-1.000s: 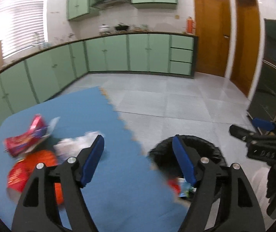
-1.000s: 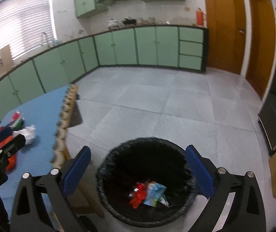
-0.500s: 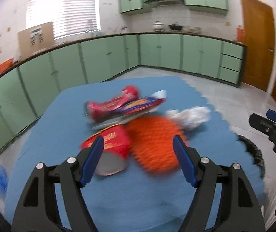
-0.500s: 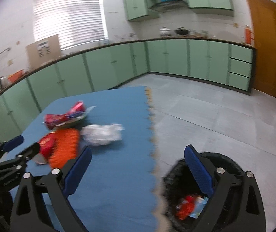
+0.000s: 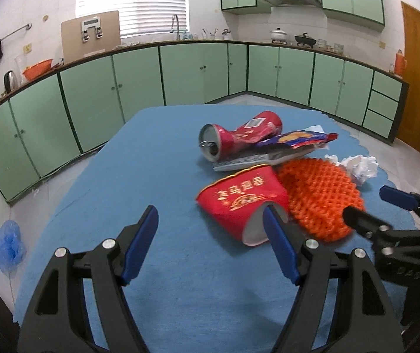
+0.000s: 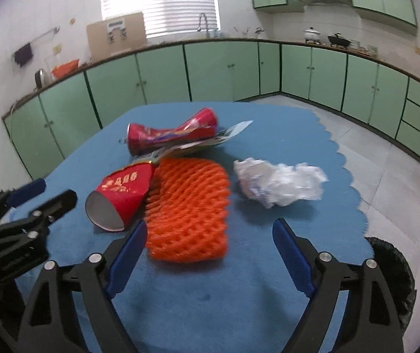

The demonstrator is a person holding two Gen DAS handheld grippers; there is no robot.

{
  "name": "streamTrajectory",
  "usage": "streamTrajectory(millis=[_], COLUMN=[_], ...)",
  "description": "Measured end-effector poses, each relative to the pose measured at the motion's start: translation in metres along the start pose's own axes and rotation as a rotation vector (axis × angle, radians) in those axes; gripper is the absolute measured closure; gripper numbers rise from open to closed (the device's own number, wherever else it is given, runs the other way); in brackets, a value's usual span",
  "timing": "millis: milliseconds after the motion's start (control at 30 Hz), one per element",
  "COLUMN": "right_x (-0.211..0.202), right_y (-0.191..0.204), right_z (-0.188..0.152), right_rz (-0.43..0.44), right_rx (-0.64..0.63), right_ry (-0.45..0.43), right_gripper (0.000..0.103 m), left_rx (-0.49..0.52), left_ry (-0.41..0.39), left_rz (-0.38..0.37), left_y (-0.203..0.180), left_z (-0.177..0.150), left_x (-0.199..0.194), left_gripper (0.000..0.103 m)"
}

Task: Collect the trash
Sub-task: 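Return to the table and grasp the orange foam net with the right gripper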

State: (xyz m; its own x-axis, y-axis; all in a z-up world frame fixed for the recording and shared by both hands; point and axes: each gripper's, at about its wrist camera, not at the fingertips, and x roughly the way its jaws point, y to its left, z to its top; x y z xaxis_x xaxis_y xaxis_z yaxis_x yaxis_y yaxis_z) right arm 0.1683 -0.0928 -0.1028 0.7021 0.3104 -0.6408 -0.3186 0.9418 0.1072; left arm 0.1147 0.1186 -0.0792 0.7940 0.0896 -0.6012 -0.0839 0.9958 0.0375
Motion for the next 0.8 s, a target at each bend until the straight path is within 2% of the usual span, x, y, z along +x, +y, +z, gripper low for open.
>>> streamTrajectory(millis=[100, 233, 300, 400, 467, 800], right_x=[0.010, 0.018, 0.014, 0.011, 0.007, -0.027], right_y=[0.003, 0.005, 0.007, 0.005, 0.001, -0.008], right_z=[-0.002, -0.008, -0.009, -0.008, -0.007, -0.009], right_rz=[0.000, 0.054, 0.051, 0.049, 0.054, 0.076], right_rx=[-0.002, 0.008, -0.009, -0.017, -0.008, -0.001], right_ry=[0.033, 0.088, 0.078, 0.074, 0.073, 0.042], right_gripper=[0.021, 0.045, 0.050, 0.063, 0.076, 0.084], left_rx=[-0.016, -0.025, -0.030, -0.031, -0.030, -0.012], left_ry=[0.003, 0.005, 0.009, 0.009, 0.009, 0.015], left_rz=[-0.001, -0.008, -0.016, -0.026, -0.032, -0.074], left_y=[0.007, 0.011, 0.012, 0.010, 0.008, -0.012], left_z=[-0.003, -0.004, -0.004, -0.005, -0.004, 0.001], left_x=[0.002, 0.004, 0.005, 0.006, 0.006, 0.011], left_gripper=[0.031, 0.030, 0.030, 0.030, 0.030, 0.025])
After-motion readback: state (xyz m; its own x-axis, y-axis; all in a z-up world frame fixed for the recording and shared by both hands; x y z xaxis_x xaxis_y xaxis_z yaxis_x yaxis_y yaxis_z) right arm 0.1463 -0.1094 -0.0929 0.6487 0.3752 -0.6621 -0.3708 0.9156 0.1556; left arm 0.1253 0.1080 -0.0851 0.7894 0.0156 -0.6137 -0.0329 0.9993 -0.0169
